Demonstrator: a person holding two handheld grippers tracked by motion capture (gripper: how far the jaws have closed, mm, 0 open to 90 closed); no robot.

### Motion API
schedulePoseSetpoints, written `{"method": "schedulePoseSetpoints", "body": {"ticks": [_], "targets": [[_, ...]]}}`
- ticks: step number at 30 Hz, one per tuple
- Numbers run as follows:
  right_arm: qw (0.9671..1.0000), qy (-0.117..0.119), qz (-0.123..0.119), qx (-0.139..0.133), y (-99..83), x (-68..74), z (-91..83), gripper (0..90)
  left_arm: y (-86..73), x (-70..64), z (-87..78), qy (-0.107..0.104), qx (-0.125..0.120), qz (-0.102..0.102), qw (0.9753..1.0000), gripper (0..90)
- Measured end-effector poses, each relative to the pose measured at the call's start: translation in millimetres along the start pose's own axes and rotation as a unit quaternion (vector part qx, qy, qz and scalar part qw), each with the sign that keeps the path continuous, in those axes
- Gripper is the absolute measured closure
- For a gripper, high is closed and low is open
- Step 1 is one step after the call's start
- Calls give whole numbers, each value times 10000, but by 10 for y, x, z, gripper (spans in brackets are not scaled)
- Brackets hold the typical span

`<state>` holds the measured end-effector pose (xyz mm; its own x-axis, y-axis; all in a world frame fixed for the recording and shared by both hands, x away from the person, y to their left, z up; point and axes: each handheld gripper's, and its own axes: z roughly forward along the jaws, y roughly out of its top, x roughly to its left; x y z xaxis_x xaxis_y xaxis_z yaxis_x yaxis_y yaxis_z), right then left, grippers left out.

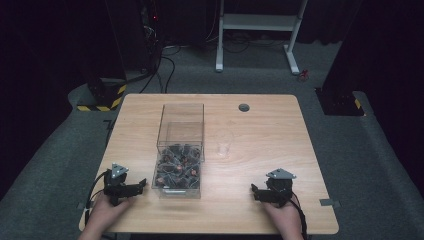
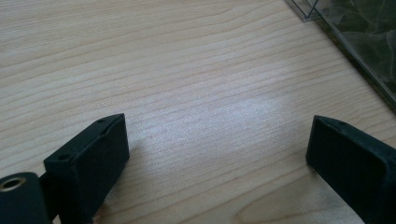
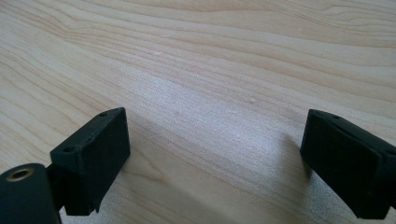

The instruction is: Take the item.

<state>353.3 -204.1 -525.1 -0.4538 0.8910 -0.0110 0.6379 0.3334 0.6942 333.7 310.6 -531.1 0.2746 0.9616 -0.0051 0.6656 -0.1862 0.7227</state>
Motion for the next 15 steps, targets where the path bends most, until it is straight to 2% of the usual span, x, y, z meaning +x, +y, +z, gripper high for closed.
{"method": "schedulePoseSetpoints", "body": {"ticks": [5, 10, 12, 15], "targets": [[10000, 6, -1, 2, 0, 3, -6, 98, -1, 0, -1, -1, 1, 0, 10000, 62], [9999, -49, -159, -33, 5, 26, -22, 117, -1, 0, -2, -5, 0, -4, 10000, 62], [9999, 32, -74, -72, 13, 30, -34, 119, -1, 1, -3, -12, 11, -10, 10000, 62], [9996, 92, -145, -205, 54, 83, -74, 123, -1, 0, -2, -6, 0, -5, 10000, 62]]}}
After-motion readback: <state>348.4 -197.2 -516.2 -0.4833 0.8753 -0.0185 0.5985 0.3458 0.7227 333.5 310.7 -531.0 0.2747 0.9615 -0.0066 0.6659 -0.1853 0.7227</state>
